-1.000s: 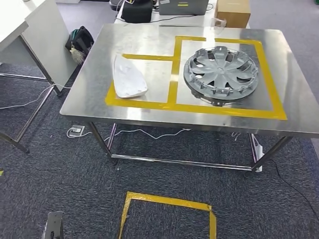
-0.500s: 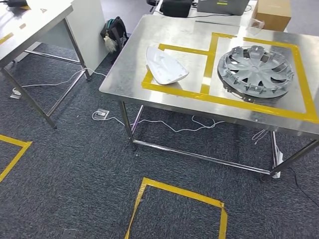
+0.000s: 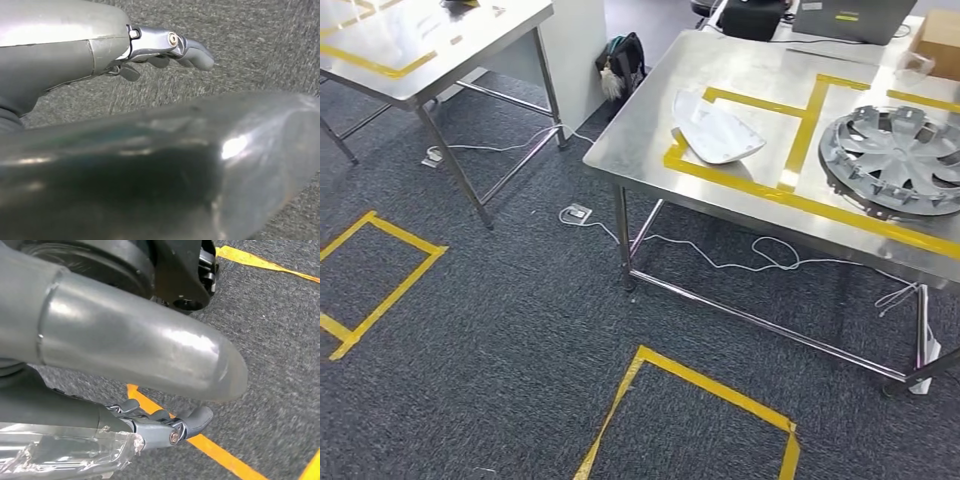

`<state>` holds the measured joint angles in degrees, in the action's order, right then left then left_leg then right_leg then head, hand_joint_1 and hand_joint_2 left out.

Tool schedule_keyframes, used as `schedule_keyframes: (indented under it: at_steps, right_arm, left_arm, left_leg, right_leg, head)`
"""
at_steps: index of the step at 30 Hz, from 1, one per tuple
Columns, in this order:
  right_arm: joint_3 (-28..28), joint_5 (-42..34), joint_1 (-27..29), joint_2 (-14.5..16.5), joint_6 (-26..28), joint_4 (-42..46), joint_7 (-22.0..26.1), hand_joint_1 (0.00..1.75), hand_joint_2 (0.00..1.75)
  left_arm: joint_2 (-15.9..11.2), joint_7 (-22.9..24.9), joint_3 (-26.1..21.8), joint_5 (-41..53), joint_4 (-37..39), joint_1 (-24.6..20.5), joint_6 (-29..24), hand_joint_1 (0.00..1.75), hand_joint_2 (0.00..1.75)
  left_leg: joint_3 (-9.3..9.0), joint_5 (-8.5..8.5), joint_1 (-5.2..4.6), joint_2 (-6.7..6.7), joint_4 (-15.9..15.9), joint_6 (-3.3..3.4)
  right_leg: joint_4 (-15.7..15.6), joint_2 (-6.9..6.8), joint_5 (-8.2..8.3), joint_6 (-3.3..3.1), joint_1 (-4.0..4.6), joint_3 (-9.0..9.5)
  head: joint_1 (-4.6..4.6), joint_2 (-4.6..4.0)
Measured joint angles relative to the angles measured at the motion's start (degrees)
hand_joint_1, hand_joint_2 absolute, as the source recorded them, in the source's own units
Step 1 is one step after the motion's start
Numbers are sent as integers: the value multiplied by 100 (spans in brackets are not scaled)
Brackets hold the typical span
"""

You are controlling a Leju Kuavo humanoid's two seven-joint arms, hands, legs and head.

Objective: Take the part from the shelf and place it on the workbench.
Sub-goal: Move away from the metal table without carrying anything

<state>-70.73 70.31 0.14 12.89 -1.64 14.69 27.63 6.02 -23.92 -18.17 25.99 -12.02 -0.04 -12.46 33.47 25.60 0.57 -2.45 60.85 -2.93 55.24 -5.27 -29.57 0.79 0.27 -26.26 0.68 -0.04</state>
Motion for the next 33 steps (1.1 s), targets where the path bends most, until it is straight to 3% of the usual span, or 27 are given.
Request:
schedule_keyframes:
  at_steps: [2, 4, 5, 7, 9, 10, 11, 12, 13, 15, 17, 18, 19, 20, 21, 22, 24, 26, 27, 28, 29, 31, 33]
  right_arm:
    - [0, 1, -10, 1, 3, 5, 1, 0, 0]
    - [-1, 2, -33, 2, 6, 11, 1, 0, 0]
    - [-2, 3, -46, 4, 7, 14, 0, 0, 0]
    - [-3, 4, -51, 10, 7, 17, 2, 0, 0]
    - [-6, 5, -29, 16, 7, 17, 3, 0, 0]
    - [-7, 5, -16, 18, 7, 17, 2, 0, 0]
    - [-8, 6, -6, 20, 7, 17, 1, 0, 0]
    - [-9, 7, -2, 24, 7, 17, 1, 0, 0]
    - [-10, 7, -1, 26, 8, 18, 0, 0, 0]
    - [-11, 7, -4, 31, 9, 19, 1, 0, 0]
    - [-12, 8, -7, 37, 9, 20, -1, 0, 0]
    - [-13, 9, -8, 40, 10, 20, -2, 0, 0]
    - [-14, 9, -7, 44, 10, 21, -2, 0, 0]
    - [-14, 9, -9, 48, 11, 22, -1, 0, 0]
    - [-15, 9, -9, 54, 11, 25, 0, 0, 0]
    - [-16, 9, -5, 59, 11, 26, 1, 0, 0]
    - [-22, 9, 17, 64, 10, 28, 2, 0, 0]
    - [-32, 9, 31, 64, 10, 29, 1, 0, 0]
    - [-34, 9, 27, 64, 10, 30, 1, 0, 0]
    - [-35, 9, 21, 64, 9, 31, 1, 0, 0]
    - [-35, 8, 14, 67, 8, 31, 2, 0, 0]
    - [-37, 6, 7, 74, 2, 40, 5, 0, 0]
    - [-39, 4, 4, 79, -8, 57, 13, 0, 0]
  left_arm:
    - [5, 17, 42, 47, 2, -12, 35, 0, 0]
    - [8, 56, 78, 97, 10, -8, 12, 0, 0]
    - [7, 74, 95, 119, 14, -1, -14, 0, 0]
    - [-3, 91, 122, 144, 17, -9, -59, 0, 0]
    - [-11, 93, 139, 155, 17, -31, -81, 0, 0]
    - [-10, 93, 144, 159, 18, -41, -87, 0, 0]
    - [-10, 93, 147, 162, 19, -41, -91, 0, 0]
    - [-9, 93, 149, 164, 20, -37, -92, 0, 0]
    - [-9, 94, 150, 164, 21, -33, -92, 0, 0]
    - [-9, 95, 153, 164, 22, -35, -94, 0, 0]
    - [-9, 95, 157, 164, 22, -51, -96, 0, 0]
    - [-10, 95, 159, 164, 22, -51, -97, 0, 0]
    - [-10, 95, 160, 164, 24, -43, -98, 0, 0]
    - [-12, 95, 161, 163, 26, -30, -101, 0, 0]
    - [-13, 95, 161, 161, 28, -20, -103, 0, 0]
    - [-14, 95, 161, 158, 30, -21, -107, 0, 0]
    - [-7, 95, 161, 153, 31, -48, -111, 0, 0]
    - [3, 95, 161, 150, 31, -60, -113, 0, 0]
    - [5, 96, 161, 147, 31, -52, -113, 0, 0]
    - [6, 96, 161, 144, 31, -41, -114, 0, 0]
    - [5, 97, 161, 141, 31, -35, -113, 0, 0]
    - [7, 97, 161, 139, 31, -51, -113, 0, 0]
    - [10, 97, 161, 138, 31, -69, -111, 0, 0]
  left_leg:
    - [-233, -51, -33, -167, -416, 74]
    - [-204, -35, -53, -88, -458, 198]
    - [-189, -34, -51, -29, -471, 253]
    - [-165, -59, -38, 87, -490, 349]
    - [-131, -82, -44, 224, -489, 411]
    - [-117, -93, -50, 303, -488, 425]
    - [-110, -104, -54, 387, -487, 431]
    - [-107, -114, -57, 471, -486, 428]
    - [-108, -125, -56, 555, -485, 418]
    - [-95, -150, -64, 711, -471, 379]
    - [-42, -187, -67, 845, -455, 321]
    - [-8, -212, -60, 910, -453, 283]
    - [24, -243, -41, 980, -464, 241]
    - [56, -247, -30, 966, -453, 206]
    - [106, -194, -30, 870, -380, 177]
    - [200, -66, -36, 722, -195, 152]
    - [524, 345, -40, 410, 512, 111]
    - [792, 595, -26, 321, 1143, 78]
    - [787, 566, -22, 307, 1187, 72]
    - [676, 449, -19, 289, 1023, 71]
    - [453, 267, -20, 212, 655, 77]
    - [10, 12, -43, -80, -115, 113]
    - [-155, -31, -72, -211, -442, 182]
  right_leg:
    - [23, -113, -16, 72, 23, 7]
    - [37, -192, -30, 142, 26, 20]
    - [72, -126, -68, 181, 13, 9]
    - [446, 191, -311, 237, -16, -177]
    - [1288, 469, -683, 249, -28, -589]
    - [1672, 505, -795, 248, -29, -790]
    - [1875, 519, -796, 243, -28, -915]
    - [1835, 529, -679, 235, -30, -929]
    - [1561, 558, -468, 226, -35, -829]
    - [728, 819, -57, 204, -70, -480]
    - [250, 1071, 71, 177, -99, -294]
    - [206, 1095, 55, 152, -95, -283]
    - [206, 1030, 70, 116, -86, -284]
    - [198, 953, 94, 72, -81, -279]
    - [188, 876, 121, 29, -83, -272]
    - [175, 788, 145, -4, -88, -274]
    - [171, 595, 162, -32, -76, -294]
    - [172, 395, 162, -33, -63, -315]
    - [173, 308, 162, -32, -62, -321]
    - [173, 233, 160, -30, -62, -321]
    - [173, 161, 155, -21, -61, -312]
    - [184, 34, 125, 24, -27, -310]
    - [187, -84, 89, 80, 8, -307]
  head:
    - [-5, 0]
    - [-22, 0]
    - [-29, 0]
    - [-46, 0]
    - [-62, 0]
    - [-62, 0]
    - [-62, 0]
    - [-62, 0]
    - [-62, 0]
    - [-62, 0]
    - [-57, 0]
    - [-54, 0]
    - [-53, 0]
    - [-57, 0]
    - [-40, 0]
    - [-24, 0]
    - [8, 0]
    - [9, 0]
    - [11, 0]
    - [11, 0]
    - [12, 0]
    - [11, 0]
    - [-4, 0]
